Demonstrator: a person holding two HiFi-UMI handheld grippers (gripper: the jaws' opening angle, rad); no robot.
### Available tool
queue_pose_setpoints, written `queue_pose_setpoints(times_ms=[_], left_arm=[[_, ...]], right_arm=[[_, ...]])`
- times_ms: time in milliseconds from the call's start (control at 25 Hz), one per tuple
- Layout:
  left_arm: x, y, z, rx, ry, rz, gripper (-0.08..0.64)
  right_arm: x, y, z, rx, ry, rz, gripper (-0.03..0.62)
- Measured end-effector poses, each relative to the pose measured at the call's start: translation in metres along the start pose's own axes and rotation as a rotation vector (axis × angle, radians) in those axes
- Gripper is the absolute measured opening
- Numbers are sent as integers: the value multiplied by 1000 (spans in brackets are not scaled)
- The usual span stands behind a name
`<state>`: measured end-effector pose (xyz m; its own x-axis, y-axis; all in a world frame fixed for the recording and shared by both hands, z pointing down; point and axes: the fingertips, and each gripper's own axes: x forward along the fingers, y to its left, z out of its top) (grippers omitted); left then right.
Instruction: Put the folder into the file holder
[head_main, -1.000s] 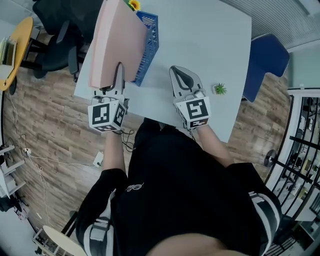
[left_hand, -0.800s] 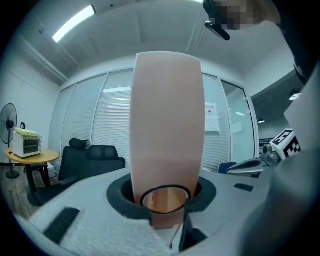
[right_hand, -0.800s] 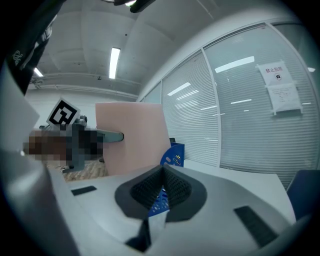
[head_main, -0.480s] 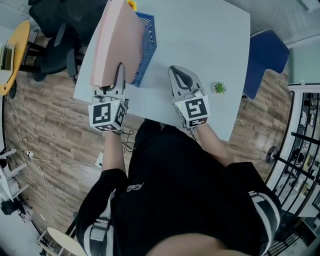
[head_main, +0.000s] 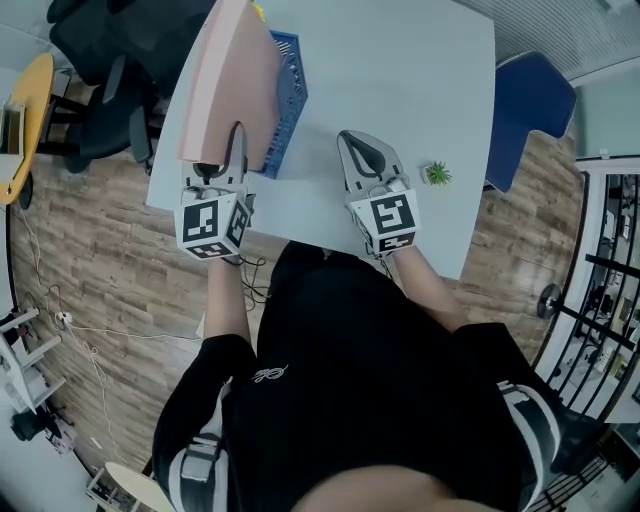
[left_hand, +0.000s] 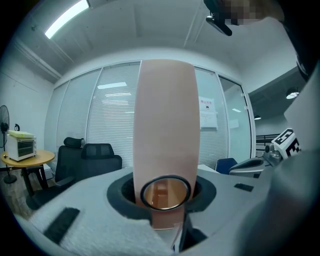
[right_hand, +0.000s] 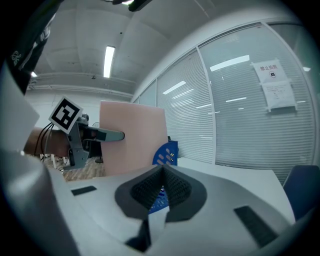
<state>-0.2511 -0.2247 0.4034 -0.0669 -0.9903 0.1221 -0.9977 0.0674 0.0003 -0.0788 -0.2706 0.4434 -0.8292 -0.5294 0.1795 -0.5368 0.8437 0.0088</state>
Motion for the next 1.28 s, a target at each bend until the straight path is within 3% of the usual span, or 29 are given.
queue_pose_setpoints(times_ms=[1280], left_arm=[[28,-2,-34,-26,57,-20,130]], right_arm=[[7,-17,-19,28,39,-43,5]])
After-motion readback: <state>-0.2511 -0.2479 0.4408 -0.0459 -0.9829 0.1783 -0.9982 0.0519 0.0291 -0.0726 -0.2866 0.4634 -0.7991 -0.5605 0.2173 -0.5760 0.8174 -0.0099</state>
